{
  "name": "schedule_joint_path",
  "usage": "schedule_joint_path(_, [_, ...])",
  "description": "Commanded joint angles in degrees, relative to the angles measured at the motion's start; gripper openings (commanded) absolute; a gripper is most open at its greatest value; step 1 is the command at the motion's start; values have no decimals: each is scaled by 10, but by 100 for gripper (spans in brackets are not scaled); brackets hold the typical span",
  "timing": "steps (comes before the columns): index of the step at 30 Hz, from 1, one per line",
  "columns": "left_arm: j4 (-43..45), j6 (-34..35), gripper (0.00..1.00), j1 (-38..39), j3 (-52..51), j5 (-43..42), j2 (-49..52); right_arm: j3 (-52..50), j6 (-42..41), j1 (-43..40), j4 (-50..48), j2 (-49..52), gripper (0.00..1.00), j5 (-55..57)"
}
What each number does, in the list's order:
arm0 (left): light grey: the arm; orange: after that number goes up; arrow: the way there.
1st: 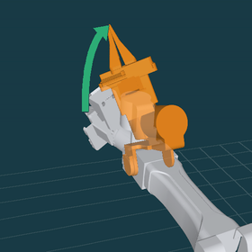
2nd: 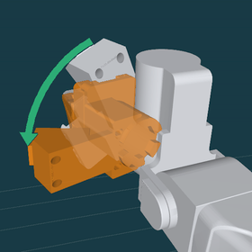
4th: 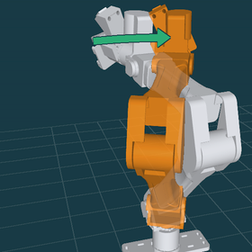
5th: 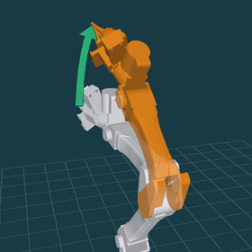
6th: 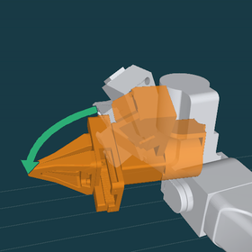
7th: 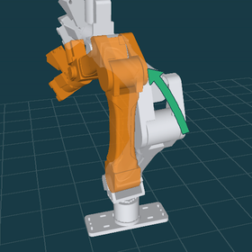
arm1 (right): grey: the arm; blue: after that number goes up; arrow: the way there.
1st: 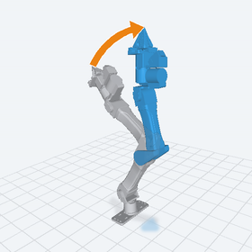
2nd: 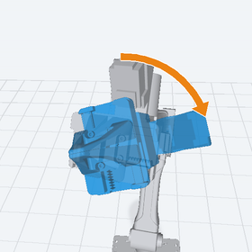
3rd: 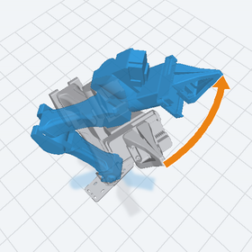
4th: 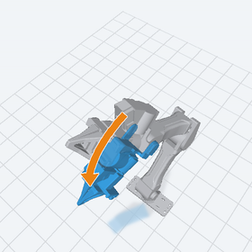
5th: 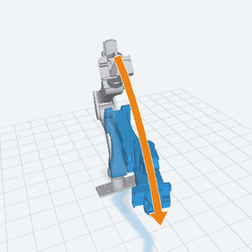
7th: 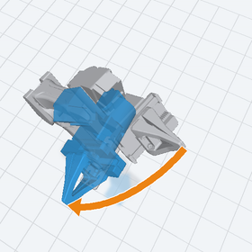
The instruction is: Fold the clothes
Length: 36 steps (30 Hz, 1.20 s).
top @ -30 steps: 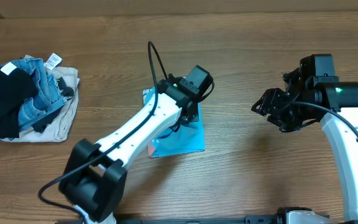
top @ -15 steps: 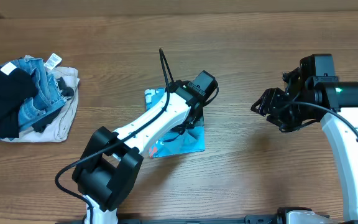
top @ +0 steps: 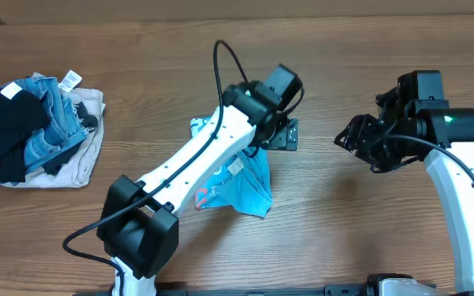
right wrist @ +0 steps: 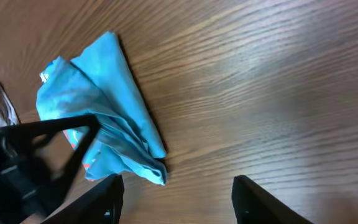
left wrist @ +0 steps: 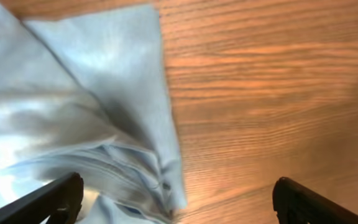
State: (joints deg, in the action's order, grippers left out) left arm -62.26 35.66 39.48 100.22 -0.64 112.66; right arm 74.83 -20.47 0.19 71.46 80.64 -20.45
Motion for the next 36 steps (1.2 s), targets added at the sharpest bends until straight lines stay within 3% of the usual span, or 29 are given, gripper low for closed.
schedule_joint_path(1, [-88,-89,100,-56,110,21,0,7,56,31,-26,-3,46,-36])
schedule_joint_path(4, [-188,-90,98,-141,210,39,0,-9,85,96,-90,-3,25,-88])
schedule_joint_path(5, [-219,-94,87,-171,242,36,0,-22,85,132,-132,-2,11,-88])
schedule_joint_path(6, [-246,-103,77,-201,269,34,0,-33,85,158,-164,2,5,-88])
schedule_joint_path(7, [-276,-115,51,-230,299,29,0,-49,75,203,-221,14,4,-88])
schedule_joint_path(9, [-324,-135,11,-276,345,9,0,-68,68,263,-307,44,4,-85])
schedule_joint_path(10, [-346,-145,4,-301,369,-3,0,-70,67,295,-352,74,4,-78])
schedule_joint_path(12, [-346,-183,4,-335,375,-68,-19,-70,45,348,-413,145,4,-31])
schedule_joint_path(17, [-345,-194,18,-342,375,-53,-44,-70,30,396,-490,278,4,-21])
schedule_joint_path(20, [-345,-205,21,-342,375,-52,-43,-70,28,400,-509,312,4,10])
schedule_joint_path(26, [-346,-205,23,-342,375,-51,-43,-45,3,353,-544,312,4,234])
schedule_joint_path(33, [-345,-220,31,-342,375,-41,-43,-21,3,225,-520,274,4,92])
schedule_joint_path(36, [-346,-223,47,-342,374,-8,-43,-9,3,189,-449,248,4,4])
